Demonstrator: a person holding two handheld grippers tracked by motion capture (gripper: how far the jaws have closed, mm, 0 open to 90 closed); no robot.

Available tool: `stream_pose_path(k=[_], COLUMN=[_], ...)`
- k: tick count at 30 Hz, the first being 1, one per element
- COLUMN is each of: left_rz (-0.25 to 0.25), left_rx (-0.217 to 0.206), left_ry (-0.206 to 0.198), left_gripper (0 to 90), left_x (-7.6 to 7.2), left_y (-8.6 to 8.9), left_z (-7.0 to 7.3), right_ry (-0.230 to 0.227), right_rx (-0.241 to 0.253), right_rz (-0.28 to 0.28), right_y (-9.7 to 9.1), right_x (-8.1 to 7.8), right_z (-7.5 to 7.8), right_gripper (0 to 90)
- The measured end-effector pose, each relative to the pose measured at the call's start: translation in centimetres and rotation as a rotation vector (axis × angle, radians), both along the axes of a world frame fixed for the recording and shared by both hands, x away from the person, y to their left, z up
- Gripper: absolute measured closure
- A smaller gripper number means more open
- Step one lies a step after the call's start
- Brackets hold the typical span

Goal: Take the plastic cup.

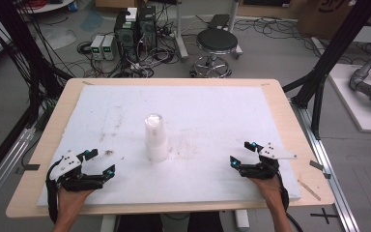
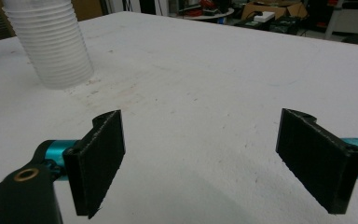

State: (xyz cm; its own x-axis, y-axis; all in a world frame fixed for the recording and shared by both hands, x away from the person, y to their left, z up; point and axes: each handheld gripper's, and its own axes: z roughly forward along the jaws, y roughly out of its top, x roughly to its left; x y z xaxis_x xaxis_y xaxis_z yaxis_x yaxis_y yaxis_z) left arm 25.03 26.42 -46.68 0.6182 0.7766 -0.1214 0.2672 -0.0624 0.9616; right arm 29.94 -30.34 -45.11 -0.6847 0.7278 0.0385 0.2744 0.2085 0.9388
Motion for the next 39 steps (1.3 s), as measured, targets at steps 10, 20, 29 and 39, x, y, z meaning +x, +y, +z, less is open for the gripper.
stream_pose_path(k=[10, 20, 29, 39], left_rz=[0.003, -0.032, -0.148, -0.349], left_rx=[0.000, -0.019, -0.025, 0.004], left_ry=[0.014, 0.000, -0.055, -0.099], left_gripper=[7.2, 7.2, 7.2, 7.2], left_x=[0.2, 0.3, 0.9, 3.9], left_y=[0.0, 0.5, 0.1, -1.7], left_z=[0.0, 0.4, 3.2, 8.1], right_ry=[-0.001, 0.017, 0.011, 0.005], right_rx=[0.008, 0.004, -0.002, 0.003], right_rz=[0.004, 0.011, 0.011, 0.016], right_y=[-0.1, 0.0, 0.1, 0.0], right_x=[0.0, 0.2, 0.0, 0.0], right_z=[0.0, 0.0, 0.0, 0.0], right_gripper=[15.3, 15.3, 15.3, 15.3])
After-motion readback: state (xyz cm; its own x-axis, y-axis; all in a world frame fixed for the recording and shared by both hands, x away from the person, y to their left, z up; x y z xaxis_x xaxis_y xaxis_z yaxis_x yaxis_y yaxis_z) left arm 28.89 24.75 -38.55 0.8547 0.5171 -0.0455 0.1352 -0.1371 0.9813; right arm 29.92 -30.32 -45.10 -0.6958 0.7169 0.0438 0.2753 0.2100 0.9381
